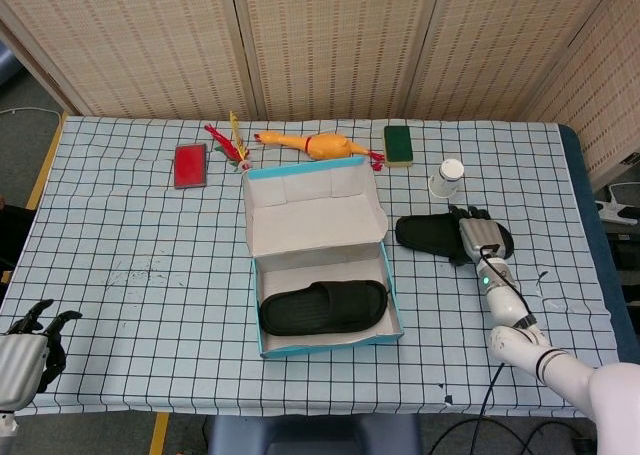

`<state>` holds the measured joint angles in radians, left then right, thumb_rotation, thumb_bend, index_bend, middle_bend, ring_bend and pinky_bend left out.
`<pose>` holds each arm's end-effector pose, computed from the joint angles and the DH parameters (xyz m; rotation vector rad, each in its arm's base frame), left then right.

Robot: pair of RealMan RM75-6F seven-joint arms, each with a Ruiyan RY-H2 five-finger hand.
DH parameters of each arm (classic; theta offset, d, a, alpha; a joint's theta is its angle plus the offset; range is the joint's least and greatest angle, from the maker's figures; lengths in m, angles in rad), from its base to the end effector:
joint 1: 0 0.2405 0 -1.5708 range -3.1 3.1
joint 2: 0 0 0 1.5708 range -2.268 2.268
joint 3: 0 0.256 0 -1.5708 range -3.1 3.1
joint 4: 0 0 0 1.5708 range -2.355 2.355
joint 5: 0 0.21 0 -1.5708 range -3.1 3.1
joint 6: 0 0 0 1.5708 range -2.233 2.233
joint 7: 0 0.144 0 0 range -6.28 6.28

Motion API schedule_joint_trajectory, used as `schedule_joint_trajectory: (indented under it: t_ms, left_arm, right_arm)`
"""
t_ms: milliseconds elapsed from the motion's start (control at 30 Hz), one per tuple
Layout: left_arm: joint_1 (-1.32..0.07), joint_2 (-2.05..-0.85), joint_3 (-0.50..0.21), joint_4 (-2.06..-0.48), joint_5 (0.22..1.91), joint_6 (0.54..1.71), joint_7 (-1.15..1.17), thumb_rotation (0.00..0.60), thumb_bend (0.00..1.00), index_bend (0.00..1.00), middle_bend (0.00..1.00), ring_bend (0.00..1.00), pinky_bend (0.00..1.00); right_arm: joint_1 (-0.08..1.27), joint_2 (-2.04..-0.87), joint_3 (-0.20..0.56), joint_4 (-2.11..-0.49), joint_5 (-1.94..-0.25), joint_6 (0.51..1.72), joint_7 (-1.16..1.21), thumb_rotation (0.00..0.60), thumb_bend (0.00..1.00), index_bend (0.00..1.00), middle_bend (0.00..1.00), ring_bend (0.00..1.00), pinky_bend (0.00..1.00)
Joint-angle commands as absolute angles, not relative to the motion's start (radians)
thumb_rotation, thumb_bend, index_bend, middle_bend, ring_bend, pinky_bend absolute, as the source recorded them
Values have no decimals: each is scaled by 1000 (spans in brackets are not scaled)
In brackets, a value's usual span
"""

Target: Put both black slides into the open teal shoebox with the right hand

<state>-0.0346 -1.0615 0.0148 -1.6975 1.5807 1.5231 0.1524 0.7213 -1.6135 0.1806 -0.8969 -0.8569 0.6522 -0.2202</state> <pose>-0.2991 0.1511 0.1618 -1.4796 -0.8242 -0.8015 -0.3023 -0.4045 0.0168 1.5473 -1.1475 0.4970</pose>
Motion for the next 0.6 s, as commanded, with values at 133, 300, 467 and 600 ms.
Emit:
schedule_joint_trajectory:
  t_ms: [133,300,467,600]
  left_arm:
    - [-35,-1062,15,-1697,1580,1522,152,600,637,298,120,134,372]
    - [-36,-1062,16,-1698,1580,1521,154,600,636,298,120,134,371]
    - [-36,-1062,15,-1699,1579,1520,153,600,636,298,120,135,371]
    - [-36,-1061,15,-1700,1579,1521,151,600,636,297,120,135,372]
  right_arm:
    - [705,-1622,190,-916,-866,736,-246,600,102,243,249,128,180]
    - [679,-1621,203,-968,-884,862,-292,600,119,509,443,353,389]
    - [645,-1567,221,-1112,-893,998,-360,600,126,616,534,459,493]
    - [607,-1502,228,-1309,-929,1191,-485,600,126,617,553,483,517]
